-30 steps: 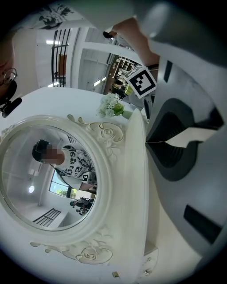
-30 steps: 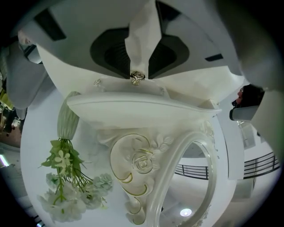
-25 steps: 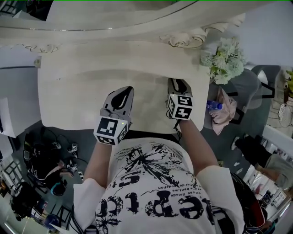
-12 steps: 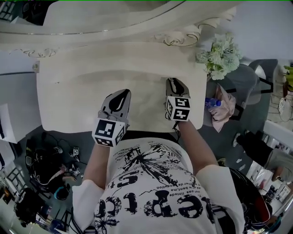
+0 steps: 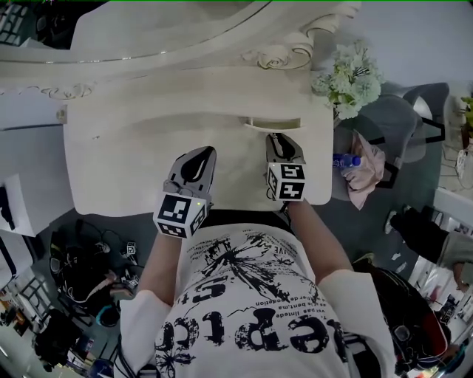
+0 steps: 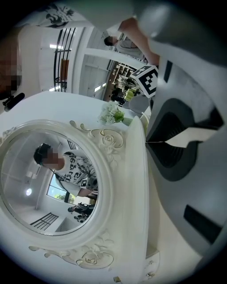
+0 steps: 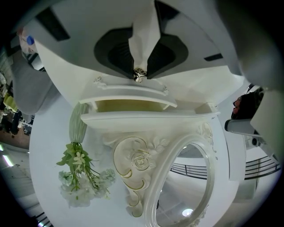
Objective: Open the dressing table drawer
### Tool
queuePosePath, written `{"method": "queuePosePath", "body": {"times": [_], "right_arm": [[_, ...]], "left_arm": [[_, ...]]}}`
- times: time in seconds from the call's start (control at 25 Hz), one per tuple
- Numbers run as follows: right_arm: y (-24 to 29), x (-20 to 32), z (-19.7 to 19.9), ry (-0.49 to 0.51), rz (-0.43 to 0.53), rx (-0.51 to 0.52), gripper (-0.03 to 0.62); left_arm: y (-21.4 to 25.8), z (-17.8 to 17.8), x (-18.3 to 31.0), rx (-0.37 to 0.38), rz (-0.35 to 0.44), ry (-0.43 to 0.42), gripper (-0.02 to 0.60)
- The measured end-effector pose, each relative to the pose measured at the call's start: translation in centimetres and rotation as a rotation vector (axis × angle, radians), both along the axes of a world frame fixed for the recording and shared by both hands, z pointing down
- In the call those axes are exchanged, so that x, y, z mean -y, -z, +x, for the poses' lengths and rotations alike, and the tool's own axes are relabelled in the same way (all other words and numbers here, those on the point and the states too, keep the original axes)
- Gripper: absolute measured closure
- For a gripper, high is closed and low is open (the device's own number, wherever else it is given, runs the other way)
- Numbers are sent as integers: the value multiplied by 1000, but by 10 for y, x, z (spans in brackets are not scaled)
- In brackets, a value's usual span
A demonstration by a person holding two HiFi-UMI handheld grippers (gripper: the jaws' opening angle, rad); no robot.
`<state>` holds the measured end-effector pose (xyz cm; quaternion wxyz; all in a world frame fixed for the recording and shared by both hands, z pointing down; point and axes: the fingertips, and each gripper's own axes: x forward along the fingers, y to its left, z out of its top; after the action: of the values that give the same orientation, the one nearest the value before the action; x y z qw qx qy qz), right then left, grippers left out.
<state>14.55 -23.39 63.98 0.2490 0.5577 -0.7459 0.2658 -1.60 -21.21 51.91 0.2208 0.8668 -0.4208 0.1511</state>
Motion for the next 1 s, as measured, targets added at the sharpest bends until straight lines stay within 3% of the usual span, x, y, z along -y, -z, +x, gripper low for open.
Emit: {"method": "queuePosePath", "body": {"times": [0.72,1.0], "right_arm": [[6,-19,0,1,-19,-38,483],[60,-25,3,4,73,8,477]], "left_arm": [[10,3,-26,5,14,7,561],[31,3,-22,5,68,16,561]]}}
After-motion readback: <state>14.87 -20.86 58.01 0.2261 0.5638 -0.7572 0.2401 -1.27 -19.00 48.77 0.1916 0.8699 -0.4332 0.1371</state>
